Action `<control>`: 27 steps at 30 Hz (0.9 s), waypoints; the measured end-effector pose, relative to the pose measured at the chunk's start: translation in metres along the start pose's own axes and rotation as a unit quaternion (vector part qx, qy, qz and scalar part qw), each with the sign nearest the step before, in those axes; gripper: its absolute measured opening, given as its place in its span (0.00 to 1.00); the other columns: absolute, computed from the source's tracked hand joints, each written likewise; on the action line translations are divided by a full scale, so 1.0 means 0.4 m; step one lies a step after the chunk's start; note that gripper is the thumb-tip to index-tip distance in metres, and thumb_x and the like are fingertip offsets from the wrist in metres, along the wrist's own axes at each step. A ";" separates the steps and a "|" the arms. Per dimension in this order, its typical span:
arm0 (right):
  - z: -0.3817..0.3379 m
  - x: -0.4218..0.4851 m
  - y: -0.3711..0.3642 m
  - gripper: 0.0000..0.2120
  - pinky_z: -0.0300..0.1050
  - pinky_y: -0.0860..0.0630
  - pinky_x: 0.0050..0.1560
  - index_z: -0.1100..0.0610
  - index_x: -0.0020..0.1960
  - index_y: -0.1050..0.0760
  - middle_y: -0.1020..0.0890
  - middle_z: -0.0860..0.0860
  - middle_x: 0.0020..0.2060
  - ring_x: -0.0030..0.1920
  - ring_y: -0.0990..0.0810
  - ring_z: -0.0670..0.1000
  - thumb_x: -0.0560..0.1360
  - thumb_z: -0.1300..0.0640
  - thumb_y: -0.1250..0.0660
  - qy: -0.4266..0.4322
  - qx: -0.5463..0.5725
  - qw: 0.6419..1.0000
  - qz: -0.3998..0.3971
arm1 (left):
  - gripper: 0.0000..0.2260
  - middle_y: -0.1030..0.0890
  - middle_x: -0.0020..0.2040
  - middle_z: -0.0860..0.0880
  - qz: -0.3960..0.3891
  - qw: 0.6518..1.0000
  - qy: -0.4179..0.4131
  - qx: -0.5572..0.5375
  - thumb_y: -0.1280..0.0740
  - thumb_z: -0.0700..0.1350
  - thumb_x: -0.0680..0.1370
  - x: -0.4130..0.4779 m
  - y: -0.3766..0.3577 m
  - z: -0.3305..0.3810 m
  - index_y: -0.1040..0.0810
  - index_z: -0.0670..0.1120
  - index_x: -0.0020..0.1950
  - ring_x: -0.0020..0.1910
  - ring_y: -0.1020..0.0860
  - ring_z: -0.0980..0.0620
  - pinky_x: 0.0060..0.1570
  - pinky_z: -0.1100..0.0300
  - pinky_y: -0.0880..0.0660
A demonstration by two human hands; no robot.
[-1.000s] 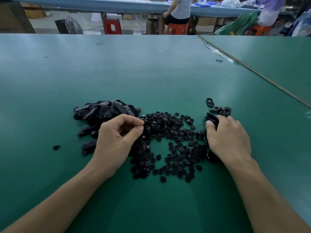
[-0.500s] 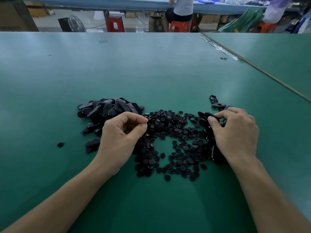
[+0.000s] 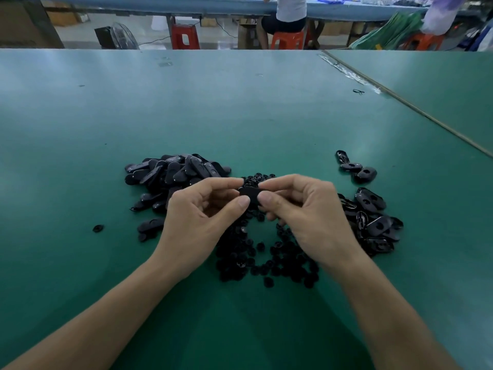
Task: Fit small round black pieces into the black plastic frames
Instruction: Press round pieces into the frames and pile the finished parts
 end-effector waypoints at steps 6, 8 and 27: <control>0.014 -0.010 -0.022 0.11 0.32 0.25 0.38 0.47 0.49 0.17 0.13 0.46 0.40 0.38 0.15 0.46 0.76 0.63 0.28 0.028 -0.023 0.999 -0.006 | 0.10 0.13 0.44 0.48 -0.008 1.000 0.009 0.018 0.26 0.44 0.72 -0.001 -0.002 -0.009 0.15 0.54 0.52 0.44 0.15 0.47 0.48 0.52 0.17; 0.010 -0.014 -0.024 0.12 0.32 0.24 0.39 0.46 0.51 0.17 0.13 0.45 0.41 0.39 0.15 0.47 0.77 0.63 0.29 0.037 -0.035 0.999 -0.004 | 0.10 0.14 0.44 0.47 -0.008 1.000 0.007 0.023 0.25 0.44 0.72 -0.001 0.000 -0.011 0.15 0.54 0.52 0.44 0.15 0.45 0.49 0.48 0.17; 0.036 -0.020 0.131 0.17 0.53 0.43 0.65 0.44 0.69 0.26 0.26 0.47 0.70 0.71 0.35 0.52 0.83 0.53 0.43 -0.109 -0.523 0.834 0.139 | 0.07 0.16 0.38 0.46 0.075 0.991 0.040 -0.105 0.31 0.34 0.78 0.008 0.042 -0.039 0.21 0.45 0.53 0.37 0.16 0.51 0.39 0.62 0.20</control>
Point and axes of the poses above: each hand's wrist, its own x-axis towards the middle knuckle, its own y-axis out of the back of the hand, z = x × y, the point moved 8 cm from there along x, towards the middle knuckle
